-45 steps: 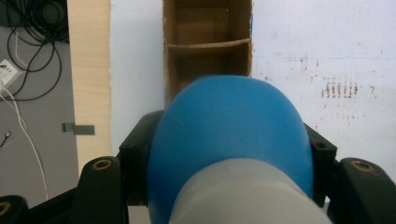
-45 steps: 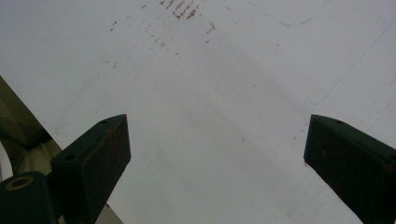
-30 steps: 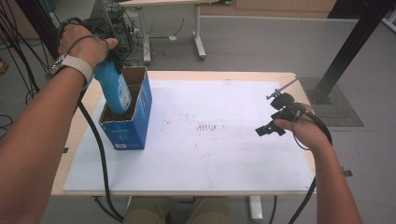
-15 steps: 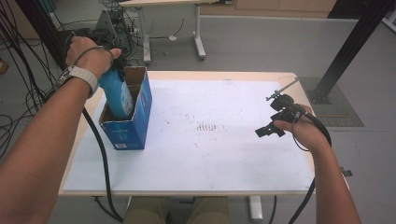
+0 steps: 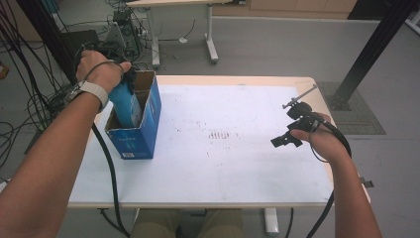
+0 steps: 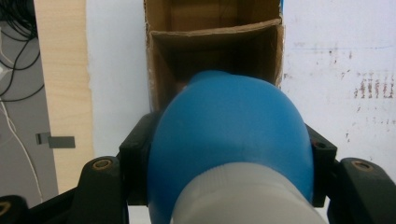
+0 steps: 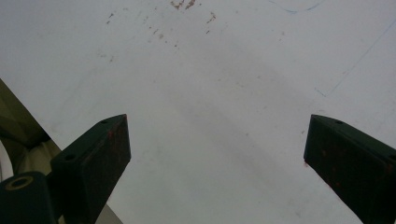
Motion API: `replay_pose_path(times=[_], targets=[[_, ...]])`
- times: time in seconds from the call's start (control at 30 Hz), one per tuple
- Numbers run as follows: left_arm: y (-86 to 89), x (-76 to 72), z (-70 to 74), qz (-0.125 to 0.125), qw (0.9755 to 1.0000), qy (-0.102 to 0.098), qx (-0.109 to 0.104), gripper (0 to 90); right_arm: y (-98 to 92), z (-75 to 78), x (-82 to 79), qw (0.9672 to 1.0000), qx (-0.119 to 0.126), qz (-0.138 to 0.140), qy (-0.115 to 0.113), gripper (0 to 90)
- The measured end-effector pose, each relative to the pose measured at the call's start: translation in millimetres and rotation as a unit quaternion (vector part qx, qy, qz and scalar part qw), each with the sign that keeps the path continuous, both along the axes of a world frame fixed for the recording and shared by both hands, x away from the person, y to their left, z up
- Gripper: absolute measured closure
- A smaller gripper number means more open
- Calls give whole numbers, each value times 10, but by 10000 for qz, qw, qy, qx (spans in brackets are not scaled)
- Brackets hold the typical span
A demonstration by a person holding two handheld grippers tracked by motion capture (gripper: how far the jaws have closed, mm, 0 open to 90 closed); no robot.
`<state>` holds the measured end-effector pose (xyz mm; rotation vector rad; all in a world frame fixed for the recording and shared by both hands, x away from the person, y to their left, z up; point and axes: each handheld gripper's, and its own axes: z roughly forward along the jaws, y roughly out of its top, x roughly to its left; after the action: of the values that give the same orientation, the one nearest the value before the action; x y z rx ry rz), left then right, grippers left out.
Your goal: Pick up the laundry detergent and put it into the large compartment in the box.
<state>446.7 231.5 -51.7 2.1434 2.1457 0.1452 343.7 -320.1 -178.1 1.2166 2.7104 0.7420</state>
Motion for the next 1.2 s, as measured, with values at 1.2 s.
replay_pose_path(times=[1.2], targets=[[-89, -4, -382, -115, 9999, -77, 86, 380, -15, -59, 24, 10000, 60, -6, 33, 70]])
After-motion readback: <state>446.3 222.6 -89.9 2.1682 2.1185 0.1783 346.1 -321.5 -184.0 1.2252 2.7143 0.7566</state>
